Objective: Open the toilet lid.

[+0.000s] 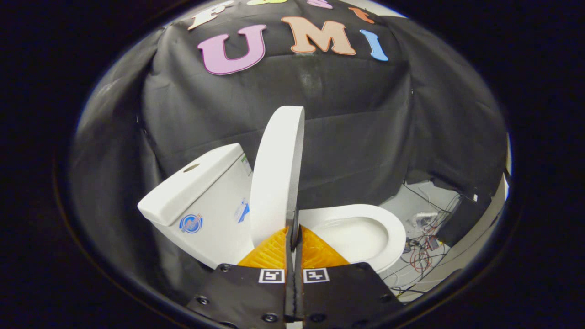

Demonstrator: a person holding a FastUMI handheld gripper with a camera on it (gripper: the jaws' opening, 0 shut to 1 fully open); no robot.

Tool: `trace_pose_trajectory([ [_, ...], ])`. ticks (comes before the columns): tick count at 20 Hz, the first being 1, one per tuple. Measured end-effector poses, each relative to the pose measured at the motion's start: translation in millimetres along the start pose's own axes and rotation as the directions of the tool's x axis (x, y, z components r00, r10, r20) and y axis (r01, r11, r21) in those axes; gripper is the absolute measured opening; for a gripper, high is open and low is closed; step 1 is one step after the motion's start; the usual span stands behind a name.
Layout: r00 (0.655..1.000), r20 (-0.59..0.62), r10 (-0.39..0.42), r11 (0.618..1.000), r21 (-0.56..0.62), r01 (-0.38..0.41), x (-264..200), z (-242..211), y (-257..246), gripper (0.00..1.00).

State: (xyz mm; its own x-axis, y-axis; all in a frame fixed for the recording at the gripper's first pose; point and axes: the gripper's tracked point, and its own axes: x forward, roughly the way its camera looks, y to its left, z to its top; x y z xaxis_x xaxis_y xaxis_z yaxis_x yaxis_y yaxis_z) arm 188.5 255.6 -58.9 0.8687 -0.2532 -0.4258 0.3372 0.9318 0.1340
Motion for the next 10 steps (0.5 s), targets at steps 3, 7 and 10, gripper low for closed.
trace_pose_trajectory([
  [3,1.000,-0.010,0.009,1.000,-0.019,-0.009,2,0,3,0.01],
  [7,0.999,-0.020,0.046,0.999,-0.024,-0.047,5,2,16,0.01],
  [10,0.998,-0.012,0.067,0.996,-0.054,-0.068,4,2,31,0.01],
])
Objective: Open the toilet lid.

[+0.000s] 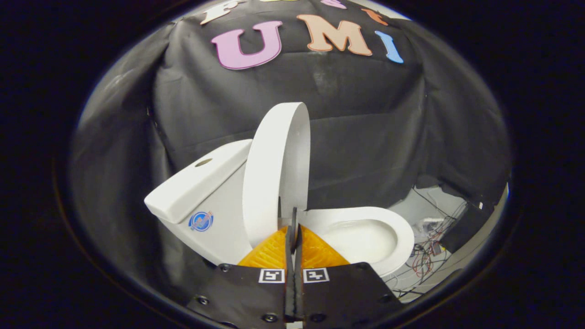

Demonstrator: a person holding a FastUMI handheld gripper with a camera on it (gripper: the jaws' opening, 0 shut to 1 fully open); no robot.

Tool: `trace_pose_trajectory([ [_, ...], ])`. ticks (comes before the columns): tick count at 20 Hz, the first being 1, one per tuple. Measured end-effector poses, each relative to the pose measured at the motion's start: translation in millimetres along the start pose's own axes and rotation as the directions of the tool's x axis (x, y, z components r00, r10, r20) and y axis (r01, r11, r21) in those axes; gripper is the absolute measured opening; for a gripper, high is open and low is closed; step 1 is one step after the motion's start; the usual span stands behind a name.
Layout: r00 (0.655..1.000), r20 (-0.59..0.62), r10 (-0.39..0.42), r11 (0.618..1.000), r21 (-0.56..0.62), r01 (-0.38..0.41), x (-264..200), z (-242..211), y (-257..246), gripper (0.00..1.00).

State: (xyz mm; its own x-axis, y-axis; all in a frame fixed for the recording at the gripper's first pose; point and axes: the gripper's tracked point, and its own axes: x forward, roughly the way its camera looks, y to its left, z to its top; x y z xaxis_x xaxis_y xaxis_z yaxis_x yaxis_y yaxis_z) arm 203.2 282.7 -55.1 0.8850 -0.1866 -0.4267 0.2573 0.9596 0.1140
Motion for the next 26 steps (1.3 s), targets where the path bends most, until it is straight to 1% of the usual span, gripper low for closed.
trace_pose_trajectory([
  [3,1.000,0.018,-0.005,1.000,-0.016,0.005,-3,2,12,0.01],
  [12,0.999,0.014,0.041,0.995,-0.091,-0.039,1,3,50,0.01],
  [14,0.999,0.013,0.047,0.991,-0.124,-0.045,1,4,54,0.00],
  [16,0.999,0.017,0.041,0.983,-0.182,-0.037,2,4,59,0.01],
  [18,0.999,0.025,0.025,0.967,-0.254,-0.017,3,3,69,0.01],
  [22,0.998,0.057,-0.008,0.922,-0.385,0.029,8,4,85,0.02],
  [23,0.997,0.072,-0.029,0.906,-0.420,0.057,5,4,86,0.09],
  [24,0.995,0.087,-0.054,0.886,-0.455,0.088,5,7,84,0.11],
  [26,0.991,0.106,-0.076,0.856,-0.503,0.119,6,9,87,0.15],
])
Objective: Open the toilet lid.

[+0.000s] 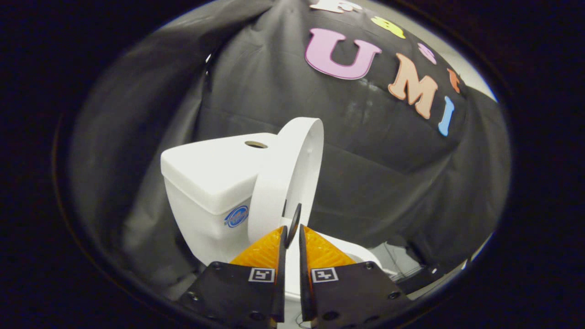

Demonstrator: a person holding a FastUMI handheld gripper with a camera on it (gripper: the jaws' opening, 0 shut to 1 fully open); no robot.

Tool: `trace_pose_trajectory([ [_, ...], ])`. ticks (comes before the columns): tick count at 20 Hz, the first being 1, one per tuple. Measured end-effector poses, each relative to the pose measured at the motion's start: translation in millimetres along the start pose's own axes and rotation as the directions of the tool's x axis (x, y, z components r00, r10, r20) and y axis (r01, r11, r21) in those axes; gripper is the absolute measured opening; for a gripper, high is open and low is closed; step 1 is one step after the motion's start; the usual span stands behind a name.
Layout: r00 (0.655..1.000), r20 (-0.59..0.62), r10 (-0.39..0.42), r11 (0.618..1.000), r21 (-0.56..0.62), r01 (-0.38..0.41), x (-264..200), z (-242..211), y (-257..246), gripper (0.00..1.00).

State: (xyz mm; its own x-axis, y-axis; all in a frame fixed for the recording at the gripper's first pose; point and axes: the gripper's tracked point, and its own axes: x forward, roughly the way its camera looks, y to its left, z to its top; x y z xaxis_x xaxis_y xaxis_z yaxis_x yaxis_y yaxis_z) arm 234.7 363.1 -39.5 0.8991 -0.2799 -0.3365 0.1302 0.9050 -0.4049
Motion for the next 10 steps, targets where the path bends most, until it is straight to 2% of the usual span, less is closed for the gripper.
trace_pose_trajectory([
  [3,1.000,0.000,0.004,1.000,0.025,-0.004,0,-3,-1,0.37],
  [5,0.999,0.010,0.048,0.995,0.091,-0.048,-1,-4,3,0.43],
  [6,0.995,0.018,0.100,0.987,0.127,-0.101,-2,-3,14,0.57],
  [8,0.991,-0.012,0.137,0.985,0.111,-0.135,-3,-16,30,0.85],
  [10,0.985,-0.041,0.166,0.985,0.045,-0.164,-4,-28,41,0.85],
])
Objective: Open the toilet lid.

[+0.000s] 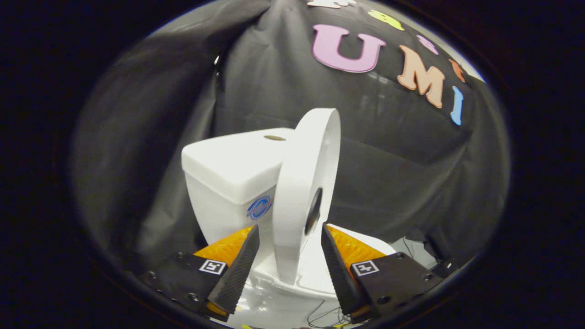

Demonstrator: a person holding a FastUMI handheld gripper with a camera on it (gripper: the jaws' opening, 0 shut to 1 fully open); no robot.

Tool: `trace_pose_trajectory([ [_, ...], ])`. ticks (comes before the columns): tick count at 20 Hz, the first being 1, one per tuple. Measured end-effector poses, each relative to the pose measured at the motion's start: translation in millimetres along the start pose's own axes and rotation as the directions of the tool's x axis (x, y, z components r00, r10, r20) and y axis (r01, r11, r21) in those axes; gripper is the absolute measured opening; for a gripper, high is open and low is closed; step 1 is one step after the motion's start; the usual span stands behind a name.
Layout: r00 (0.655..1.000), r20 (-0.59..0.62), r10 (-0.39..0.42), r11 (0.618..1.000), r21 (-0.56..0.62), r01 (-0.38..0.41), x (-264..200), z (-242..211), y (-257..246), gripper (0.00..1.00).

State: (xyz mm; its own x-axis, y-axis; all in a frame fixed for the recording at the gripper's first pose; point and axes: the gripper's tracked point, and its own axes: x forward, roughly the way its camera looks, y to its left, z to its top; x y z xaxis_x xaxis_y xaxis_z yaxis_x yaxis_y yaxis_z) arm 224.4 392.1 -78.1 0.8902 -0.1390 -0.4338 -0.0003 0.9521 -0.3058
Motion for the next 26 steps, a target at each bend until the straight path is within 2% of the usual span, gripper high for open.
trace_pose_trajectory([
  [2,1.000,-0.008,0.008,0.999,-0.044,-0.009,-3,-7,6,0.85],
  [6,0.999,-0.025,0.039,0.999,-0.029,-0.039,-12,-20,13,0.85],
  [8,0.999,-0.002,0.039,0.999,-0.004,-0.039,-23,-17,7,0.88],
  [11,0.997,0.030,0.068,0.997,-0.030,-0.067,-41,-16,-5,0.91],
  [16,0.978,0.105,0.179,0.981,0.062,-0.186,-71,-10,-17,0.98],
  [21,0.967,0.184,0.174,0.970,0.135,-0.201,-98,-2,-66,0.98],
  [23,0.946,0.251,0.207,0.950,0.179,-0.256,-108,3,-76,0.98],
  [26,0.948,0.272,0.168,0.950,0.212,-0.230,-117,-8,-121,0.98],
])
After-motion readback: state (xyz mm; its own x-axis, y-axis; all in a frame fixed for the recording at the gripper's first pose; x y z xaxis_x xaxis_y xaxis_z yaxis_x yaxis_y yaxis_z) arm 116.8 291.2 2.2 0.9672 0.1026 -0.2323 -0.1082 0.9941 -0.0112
